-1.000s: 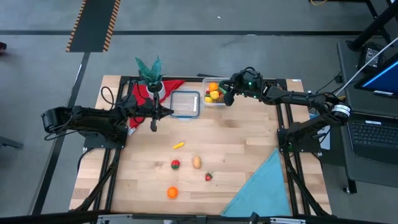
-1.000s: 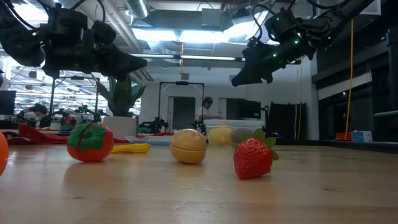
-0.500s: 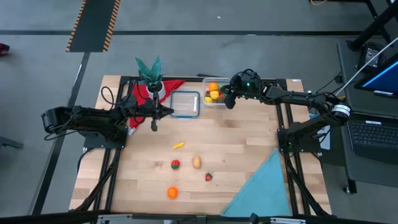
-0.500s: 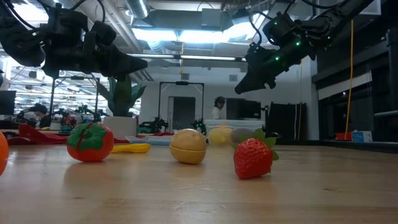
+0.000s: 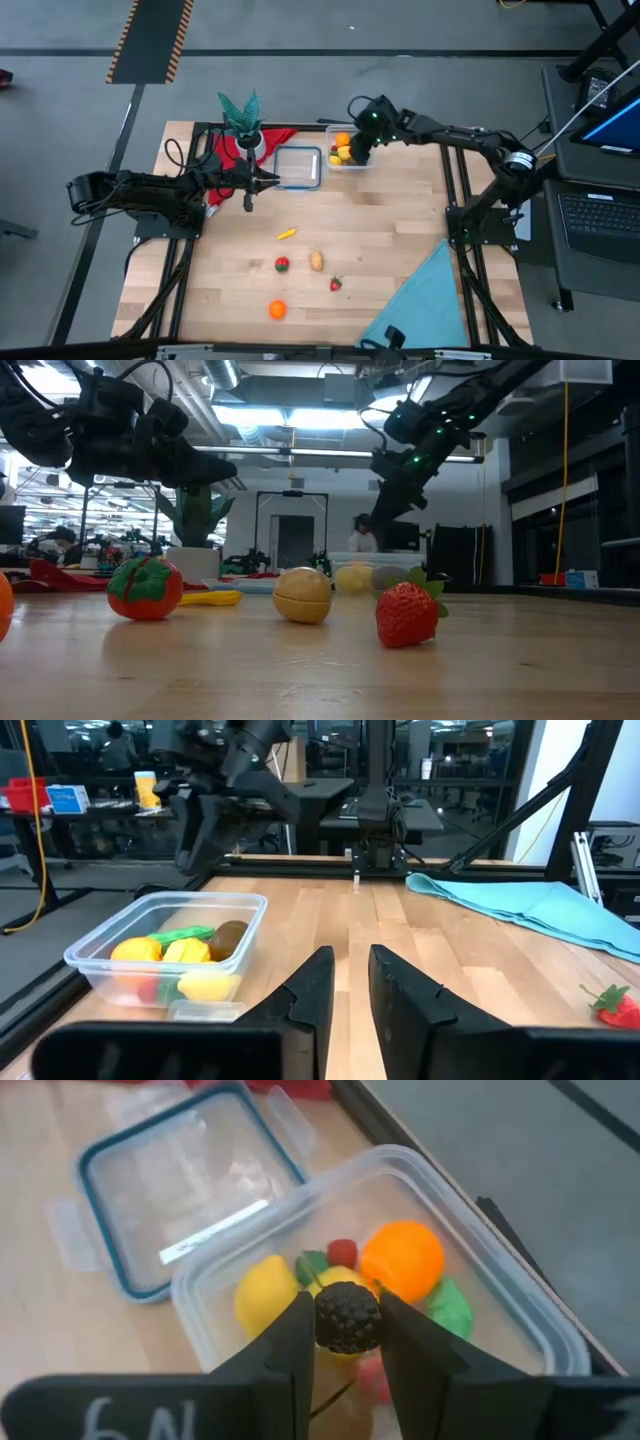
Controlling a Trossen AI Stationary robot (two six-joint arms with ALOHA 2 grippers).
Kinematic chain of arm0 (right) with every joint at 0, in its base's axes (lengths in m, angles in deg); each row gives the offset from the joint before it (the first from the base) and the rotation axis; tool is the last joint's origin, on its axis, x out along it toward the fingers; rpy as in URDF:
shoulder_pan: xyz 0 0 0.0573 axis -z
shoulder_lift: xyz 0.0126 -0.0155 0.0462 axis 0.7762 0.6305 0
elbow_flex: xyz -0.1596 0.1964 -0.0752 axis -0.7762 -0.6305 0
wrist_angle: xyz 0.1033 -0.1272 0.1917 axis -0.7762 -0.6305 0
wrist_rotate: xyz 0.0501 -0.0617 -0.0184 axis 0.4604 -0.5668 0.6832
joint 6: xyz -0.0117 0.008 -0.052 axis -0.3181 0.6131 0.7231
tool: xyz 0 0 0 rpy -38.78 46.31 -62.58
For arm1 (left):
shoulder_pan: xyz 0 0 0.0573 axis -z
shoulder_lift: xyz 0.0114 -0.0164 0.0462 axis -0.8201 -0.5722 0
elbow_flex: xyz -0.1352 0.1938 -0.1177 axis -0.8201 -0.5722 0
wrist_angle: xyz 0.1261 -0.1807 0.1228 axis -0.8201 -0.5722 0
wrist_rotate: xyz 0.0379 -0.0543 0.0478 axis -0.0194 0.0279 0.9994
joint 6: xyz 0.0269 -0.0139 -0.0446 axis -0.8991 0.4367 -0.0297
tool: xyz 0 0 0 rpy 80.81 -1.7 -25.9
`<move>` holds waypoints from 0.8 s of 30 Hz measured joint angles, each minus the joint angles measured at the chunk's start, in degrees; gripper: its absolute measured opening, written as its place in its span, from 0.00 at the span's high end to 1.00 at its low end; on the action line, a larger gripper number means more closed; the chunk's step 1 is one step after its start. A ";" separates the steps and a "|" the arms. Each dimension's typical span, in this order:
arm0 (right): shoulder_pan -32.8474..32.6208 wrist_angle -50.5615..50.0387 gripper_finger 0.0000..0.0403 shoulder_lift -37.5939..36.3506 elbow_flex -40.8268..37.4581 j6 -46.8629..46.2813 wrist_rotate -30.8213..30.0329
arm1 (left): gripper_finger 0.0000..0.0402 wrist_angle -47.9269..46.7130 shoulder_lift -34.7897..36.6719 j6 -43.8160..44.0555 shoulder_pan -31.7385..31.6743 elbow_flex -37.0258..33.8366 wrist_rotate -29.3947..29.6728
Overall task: Pick and placing Produce into tupperware
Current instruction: Put the blackberry into the transparent bin
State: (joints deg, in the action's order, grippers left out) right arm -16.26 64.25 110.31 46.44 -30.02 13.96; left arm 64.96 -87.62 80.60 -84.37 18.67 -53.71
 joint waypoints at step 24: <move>1.24 -10.18 0.76 10.09 6.99 3.06 -0.48 | 0.80 -0.15 0.00 -0.87 0.00 0.00 0.04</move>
State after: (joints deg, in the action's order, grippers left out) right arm -15.01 54.07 120.41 53.43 -26.96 13.48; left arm 64.81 -87.62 79.73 -84.37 18.67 -53.67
